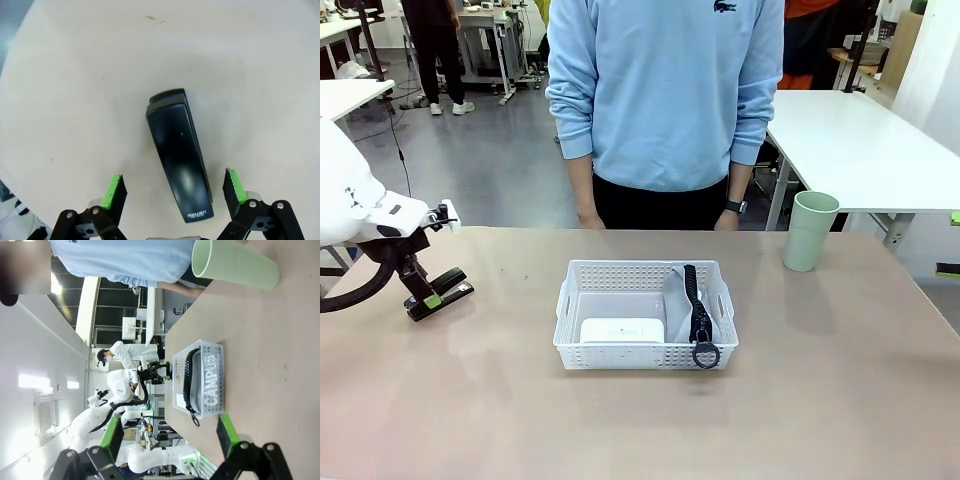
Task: Efficiently arrange items inside the basket to fit them all.
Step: Pick up the Stapler and place it inside the Organizing basket.
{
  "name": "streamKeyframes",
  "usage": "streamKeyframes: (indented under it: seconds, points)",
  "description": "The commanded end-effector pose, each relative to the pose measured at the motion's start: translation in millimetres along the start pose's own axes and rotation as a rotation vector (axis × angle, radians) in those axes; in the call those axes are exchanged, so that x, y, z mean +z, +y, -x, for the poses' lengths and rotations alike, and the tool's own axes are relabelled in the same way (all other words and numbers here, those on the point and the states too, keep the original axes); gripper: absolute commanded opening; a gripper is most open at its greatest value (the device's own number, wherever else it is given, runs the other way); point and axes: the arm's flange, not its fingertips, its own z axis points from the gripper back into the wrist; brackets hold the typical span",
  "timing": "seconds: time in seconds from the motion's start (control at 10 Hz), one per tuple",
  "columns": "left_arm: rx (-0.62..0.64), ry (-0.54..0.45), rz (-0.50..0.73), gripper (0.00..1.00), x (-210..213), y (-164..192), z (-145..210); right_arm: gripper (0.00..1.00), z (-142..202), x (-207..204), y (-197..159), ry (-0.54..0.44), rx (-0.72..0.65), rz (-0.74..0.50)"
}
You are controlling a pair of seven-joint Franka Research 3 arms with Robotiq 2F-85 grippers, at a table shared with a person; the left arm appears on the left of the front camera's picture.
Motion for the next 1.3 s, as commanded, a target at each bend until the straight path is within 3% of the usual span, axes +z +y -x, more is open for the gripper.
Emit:
streamKeyframes:
  seconds: [0.0,0.4,0.8,0.9,1.0,1.1,1.2]
  points:
    - [-0.019,0.033,0.034,1.00,-12.1,11.0,-12.9,1.00,0.6,1.5,3.1,-0.003,-0.006,-0.006]
    - [0.007,0.098,0.042,1.00,-25.3,11.3,-20.8,1.00,0.6,1.5,3.1,-0.003,-0.006,-0.006]
    - [0.018,0.095,0.049,1.00,-27.5,10.5,-21.4,1.00,0.6,1.5,3.1,-0.003,-0.006,-0.006]
    - [0.019,0.094,0.050,0.42,-27.2,10.5,-22.2,1.00,0.6,1.5,3.1,-0.003,-0.006,-0.006]
    - [0.010,0.100,0.055,0.42,-26.7,10.5,-21.9,1.00,0.6,1.5,3.1,-0.003,-0.006,-0.006]
    - [0.009,0.102,0.047,0.00,-26.8,10.6,-21.5,1.00,0.6,1.5,3.1,-0.003,-0.006,-0.006]
    - [0.008,0.105,0.044,0.00,-27.0,10.1,-21.2,1.00,0.6,1.5,3.1,-0.003,-0.006,-0.006]
